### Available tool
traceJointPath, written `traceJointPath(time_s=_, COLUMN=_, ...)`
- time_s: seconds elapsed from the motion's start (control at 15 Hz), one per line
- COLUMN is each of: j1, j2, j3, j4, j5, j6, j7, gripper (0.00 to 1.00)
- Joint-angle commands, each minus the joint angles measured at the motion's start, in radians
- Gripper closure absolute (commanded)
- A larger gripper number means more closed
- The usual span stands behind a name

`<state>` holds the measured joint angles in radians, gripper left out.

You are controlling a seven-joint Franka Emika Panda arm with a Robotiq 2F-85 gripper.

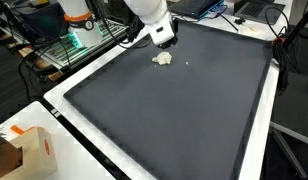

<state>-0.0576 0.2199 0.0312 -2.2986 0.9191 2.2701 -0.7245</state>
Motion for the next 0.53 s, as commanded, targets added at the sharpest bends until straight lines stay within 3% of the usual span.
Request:
traceJointPath(time_s=0.0, j1=-0.001, j2=0.006, j3=-0.008, j4=0.006, j5=0.009, j6=0.001, j7=0.050, gripper=0.97)
traceJointPath(time_s=0.47, j1=0.015, j2=-0.032, j3=-0.010, j4=-0.011, j5=-0.033, j6=0.068, j7=0.163, gripper=0.97)
